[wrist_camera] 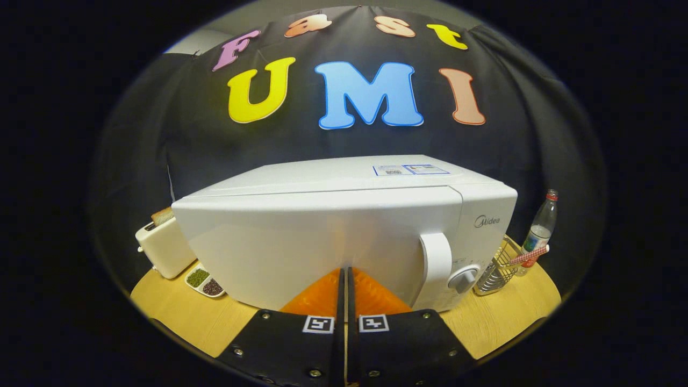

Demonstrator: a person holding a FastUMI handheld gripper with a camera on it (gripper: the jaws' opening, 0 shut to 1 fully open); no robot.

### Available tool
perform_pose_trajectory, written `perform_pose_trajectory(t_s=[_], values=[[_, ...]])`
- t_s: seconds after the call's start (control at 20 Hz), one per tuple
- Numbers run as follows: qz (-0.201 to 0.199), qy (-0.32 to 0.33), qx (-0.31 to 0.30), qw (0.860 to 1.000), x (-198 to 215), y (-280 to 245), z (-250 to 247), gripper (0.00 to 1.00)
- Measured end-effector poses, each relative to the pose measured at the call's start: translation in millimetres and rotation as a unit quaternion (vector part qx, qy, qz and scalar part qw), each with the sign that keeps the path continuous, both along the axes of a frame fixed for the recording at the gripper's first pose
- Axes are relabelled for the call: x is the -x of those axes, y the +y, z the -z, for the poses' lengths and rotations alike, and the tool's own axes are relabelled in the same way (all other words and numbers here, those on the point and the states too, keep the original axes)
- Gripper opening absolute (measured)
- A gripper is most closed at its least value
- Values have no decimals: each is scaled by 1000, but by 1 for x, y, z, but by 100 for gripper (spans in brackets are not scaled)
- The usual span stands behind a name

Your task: Open the microwave, put the food inside, and close the microwave door.

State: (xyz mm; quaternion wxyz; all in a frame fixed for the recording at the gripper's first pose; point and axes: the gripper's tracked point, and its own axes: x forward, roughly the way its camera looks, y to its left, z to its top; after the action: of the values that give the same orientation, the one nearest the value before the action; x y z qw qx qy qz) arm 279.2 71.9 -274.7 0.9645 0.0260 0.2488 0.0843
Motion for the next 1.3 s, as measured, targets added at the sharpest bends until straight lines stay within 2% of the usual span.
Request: perform_pose_trajectory(t_s=[0.35, 0.75, 1.0, 1.3], values=[[7, -79, 20, 997, 54, -4, -85, 4], [21, -115, 11, 993, 133, -3, -155, 4], [25, -134, 9, 991, 178, -4, -182, 4], [39, -155, 26, 987, 226, -12, -190, 4]])
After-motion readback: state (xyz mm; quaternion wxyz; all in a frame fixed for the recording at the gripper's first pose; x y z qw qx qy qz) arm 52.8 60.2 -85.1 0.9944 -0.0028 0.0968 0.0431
